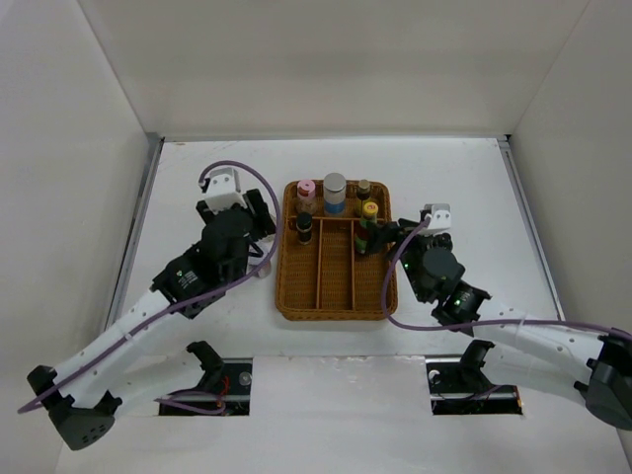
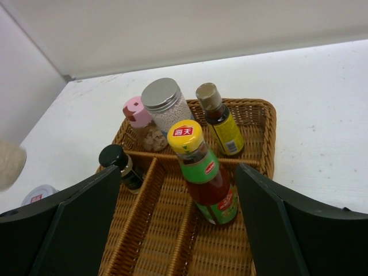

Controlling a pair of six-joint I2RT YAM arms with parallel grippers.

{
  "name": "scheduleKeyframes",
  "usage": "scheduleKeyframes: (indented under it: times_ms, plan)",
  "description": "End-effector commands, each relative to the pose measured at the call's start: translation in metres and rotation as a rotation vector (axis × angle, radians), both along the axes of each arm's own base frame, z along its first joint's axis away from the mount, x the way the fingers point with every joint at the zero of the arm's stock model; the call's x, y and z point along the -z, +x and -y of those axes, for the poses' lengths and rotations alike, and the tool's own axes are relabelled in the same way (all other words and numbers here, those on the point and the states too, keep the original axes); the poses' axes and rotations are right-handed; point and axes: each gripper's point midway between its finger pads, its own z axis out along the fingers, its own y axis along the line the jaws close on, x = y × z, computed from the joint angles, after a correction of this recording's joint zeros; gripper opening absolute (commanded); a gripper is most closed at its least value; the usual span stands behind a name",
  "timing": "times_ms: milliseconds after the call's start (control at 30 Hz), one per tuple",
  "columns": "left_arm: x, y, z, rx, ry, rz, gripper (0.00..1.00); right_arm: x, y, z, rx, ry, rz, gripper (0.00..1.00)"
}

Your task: Organize the condiment bottles

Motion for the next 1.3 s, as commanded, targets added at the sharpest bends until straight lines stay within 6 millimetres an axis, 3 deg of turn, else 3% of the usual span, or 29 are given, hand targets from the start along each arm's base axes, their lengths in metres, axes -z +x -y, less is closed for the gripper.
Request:
scheduleKeyframes:
  times_ms: [0,67,267,333,433,833,1267]
  plan:
    - [-0.033,-0.005,0.002,-0.026,-0.015,0.068,0.39,-0.02,0.002,0.007,0.029,0.069,0.049,0.87]
    - [-0.035,-0.007,0.021,0.029,-0.021,0.07,0.38,-0.019,0.003,0.008,0.033,0.071,0.048,0.87]
    - [-0.028,-0.008,0.104,0.243,-0.052,0.068,0.38,-0.019,0.004,0.012,0.047,0.073,0.049,0.87]
    - [-0.017,-0.004,0.131,0.298,-0.055,0.057,0.38,-0.02,0.004,0.015,0.057,0.075,0.05,0.87]
    - [-0.003,0.006,0.155,0.333,-0.044,0.04,0.38,-0.022,0.004,0.025,0.091,0.093,0.057,0.87]
    - [0.041,0.043,0.186,0.338,-0.023,0.024,0.38,-0.027,0.001,0.034,0.101,0.137,0.075,0.87]
    - [0.088,0.067,0.195,0.325,0.015,-0.022,0.38,-0.028,0.0,0.032,0.094,0.14,0.077,0.87]
